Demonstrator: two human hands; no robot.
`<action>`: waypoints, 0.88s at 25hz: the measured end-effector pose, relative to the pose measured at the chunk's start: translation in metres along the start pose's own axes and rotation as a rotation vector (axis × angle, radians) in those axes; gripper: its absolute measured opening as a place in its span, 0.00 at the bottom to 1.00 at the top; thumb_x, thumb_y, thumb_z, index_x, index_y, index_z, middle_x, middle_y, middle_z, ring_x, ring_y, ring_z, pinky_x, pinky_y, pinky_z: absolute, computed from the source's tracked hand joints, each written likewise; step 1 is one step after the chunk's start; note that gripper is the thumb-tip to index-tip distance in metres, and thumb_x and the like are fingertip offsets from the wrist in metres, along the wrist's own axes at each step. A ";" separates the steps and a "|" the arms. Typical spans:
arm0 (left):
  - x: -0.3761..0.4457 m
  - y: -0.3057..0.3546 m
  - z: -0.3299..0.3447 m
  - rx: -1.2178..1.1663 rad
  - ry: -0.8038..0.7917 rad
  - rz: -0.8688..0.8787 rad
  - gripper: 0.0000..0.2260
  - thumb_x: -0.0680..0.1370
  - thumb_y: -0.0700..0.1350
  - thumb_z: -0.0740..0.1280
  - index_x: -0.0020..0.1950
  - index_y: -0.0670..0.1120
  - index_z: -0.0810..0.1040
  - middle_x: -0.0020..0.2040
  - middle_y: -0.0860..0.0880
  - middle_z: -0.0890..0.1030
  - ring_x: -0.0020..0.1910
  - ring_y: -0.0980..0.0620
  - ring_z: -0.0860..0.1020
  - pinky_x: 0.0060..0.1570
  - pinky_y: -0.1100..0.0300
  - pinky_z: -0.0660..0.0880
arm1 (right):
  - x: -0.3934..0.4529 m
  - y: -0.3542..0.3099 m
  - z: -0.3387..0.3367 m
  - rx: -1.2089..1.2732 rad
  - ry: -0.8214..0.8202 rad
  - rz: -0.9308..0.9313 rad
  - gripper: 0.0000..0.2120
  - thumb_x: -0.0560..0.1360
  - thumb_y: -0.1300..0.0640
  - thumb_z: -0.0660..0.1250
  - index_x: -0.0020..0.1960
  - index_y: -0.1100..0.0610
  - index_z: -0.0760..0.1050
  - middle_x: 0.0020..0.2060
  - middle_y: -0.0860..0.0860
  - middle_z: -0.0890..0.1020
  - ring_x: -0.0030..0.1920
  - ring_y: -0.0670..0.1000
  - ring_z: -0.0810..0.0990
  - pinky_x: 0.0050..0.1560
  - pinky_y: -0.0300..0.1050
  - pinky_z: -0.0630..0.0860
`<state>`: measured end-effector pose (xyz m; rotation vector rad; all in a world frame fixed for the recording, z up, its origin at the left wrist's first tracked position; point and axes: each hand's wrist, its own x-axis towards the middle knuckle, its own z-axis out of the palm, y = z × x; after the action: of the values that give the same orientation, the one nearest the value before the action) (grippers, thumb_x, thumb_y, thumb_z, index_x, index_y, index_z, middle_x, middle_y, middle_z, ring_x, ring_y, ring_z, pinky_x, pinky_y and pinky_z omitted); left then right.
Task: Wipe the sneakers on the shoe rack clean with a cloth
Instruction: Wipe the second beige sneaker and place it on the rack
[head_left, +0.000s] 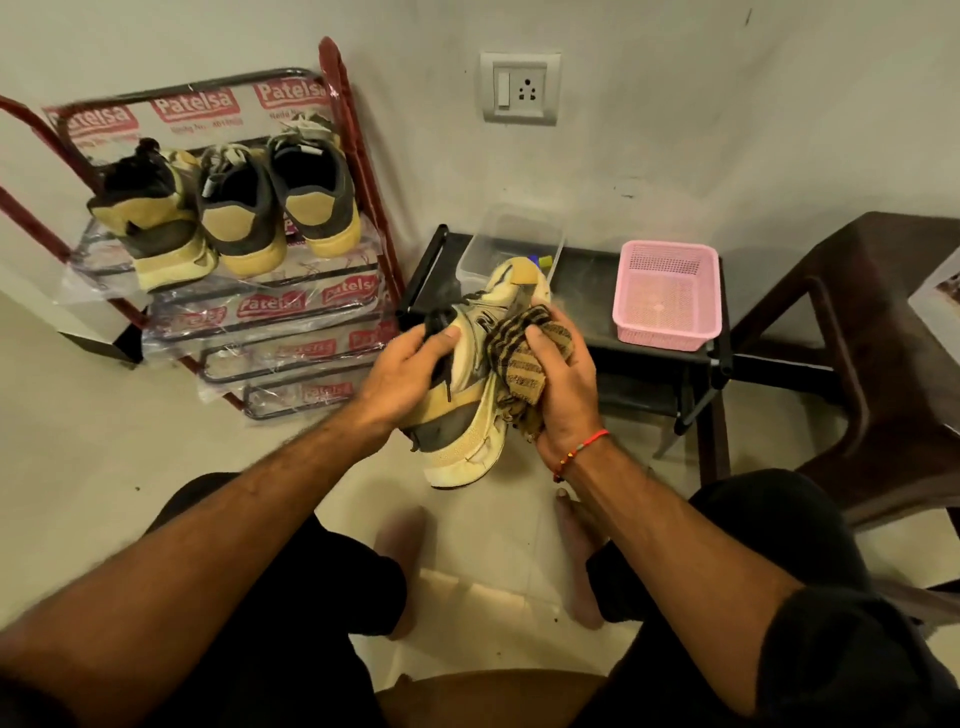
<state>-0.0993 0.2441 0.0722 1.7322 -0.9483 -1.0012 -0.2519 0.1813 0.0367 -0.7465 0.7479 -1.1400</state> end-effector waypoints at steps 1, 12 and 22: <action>0.004 -0.005 -0.003 -0.098 0.041 -0.056 0.08 0.83 0.53 0.64 0.50 0.54 0.81 0.45 0.57 0.85 0.50 0.55 0.82 0.49 0.59 0.74 | 0.002 0.001 -0.001 -0.104 -0.027 -0.027 0.15 0.80 0.63 0.65 0.65 0.53 0.75 0.61 0.60 0.81 0.62 0.61 0.80 0.64 0.61 0.77; 0.040 -0.060 0.000 -0.348 0.018 -0.236 0.11 0.82 0.49 0.65 0.55 0.44 0.84 0.51 0.48 0.87 0.50 0.54 0.83 0.58 0.55 0.77 | 0.039 0.029 0.008 -1.055 -0.398 -0.313 0.26 0.78 0.48 0.67 0.73 0.48 0.64 0.66 0.53 0.70 0.67 0.53 0.71 0.69 0.56 0.72; 0.048 -0.064 -0.005 -0.391 -0.014 -0.217 0.13 0.83 0.48 0.63 0.57 0.40 0.82 0.49 0.47 0.85 0.50 0.52 0.82 0.53 0.60 0.77 | 0.063 0.033 -0.008 -1.298 -0.372 -0.694 0.18 0.80 0.56 0.67 0.69 0.57 0.74 0.62 0.56 0.77 0.63 0.53 0.75 0.67 0.51 0.73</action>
<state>-0.0655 0.2218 0.0032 1.5160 -0.5333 -1.2475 -0.2265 0.1279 -0.0029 -2.3771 0.8912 -0.9495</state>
